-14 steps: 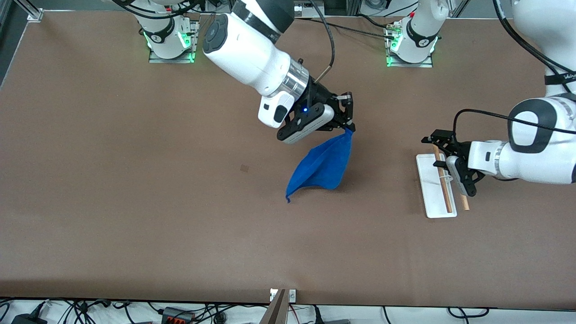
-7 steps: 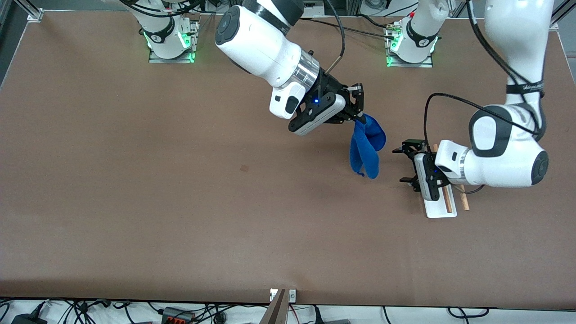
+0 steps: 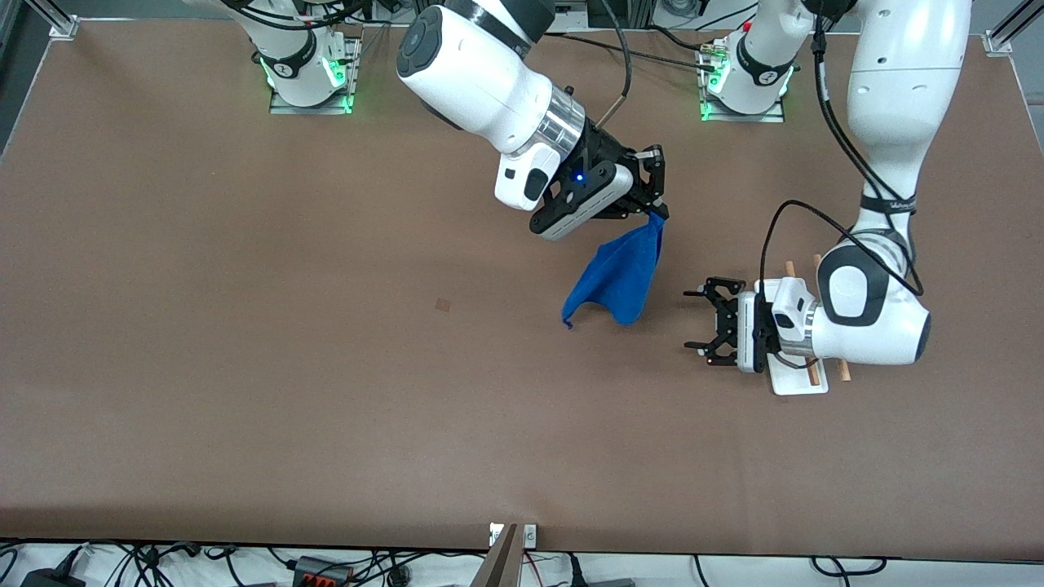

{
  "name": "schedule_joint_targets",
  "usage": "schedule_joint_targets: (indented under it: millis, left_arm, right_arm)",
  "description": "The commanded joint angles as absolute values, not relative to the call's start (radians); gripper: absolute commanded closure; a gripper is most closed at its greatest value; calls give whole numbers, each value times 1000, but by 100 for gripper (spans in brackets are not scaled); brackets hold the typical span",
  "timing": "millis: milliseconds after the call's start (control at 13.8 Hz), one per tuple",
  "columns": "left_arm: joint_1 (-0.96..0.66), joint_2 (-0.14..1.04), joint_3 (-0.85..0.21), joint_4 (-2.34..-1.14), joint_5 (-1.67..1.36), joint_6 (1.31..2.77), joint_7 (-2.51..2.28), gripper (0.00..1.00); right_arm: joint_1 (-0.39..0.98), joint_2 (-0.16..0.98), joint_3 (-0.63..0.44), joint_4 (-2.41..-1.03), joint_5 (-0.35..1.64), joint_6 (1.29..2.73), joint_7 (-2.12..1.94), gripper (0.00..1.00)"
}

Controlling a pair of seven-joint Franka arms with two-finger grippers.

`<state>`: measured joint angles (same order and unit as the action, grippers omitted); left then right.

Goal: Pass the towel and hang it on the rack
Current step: 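Bring the left gripper to the hanging towel and grasp it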

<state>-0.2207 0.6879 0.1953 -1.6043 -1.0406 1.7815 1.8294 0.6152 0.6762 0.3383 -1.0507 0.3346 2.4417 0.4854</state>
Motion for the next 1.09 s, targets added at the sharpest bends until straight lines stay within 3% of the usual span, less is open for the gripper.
schedule_joint_targets:
  millis: [0, 363, 1015]
  left_arm:
    - [-230, 730, 172, -1600, -1156, 1804, 1998, 3]
    - [-222, 781, 115, -1608, -1310, 1816, 2275, 4]
    - [-221, 788, 49, -1634, -1344, 1810, 2281, 8]
  right_arm:
    - [623, 686, 337, -1035, 327, 2451, 499, 100]
    - [623, 686, 337, -1037, 302, 2451, 499, 100]
    - [621, 686, 337, -1035, 304, 2480, 502, 100]
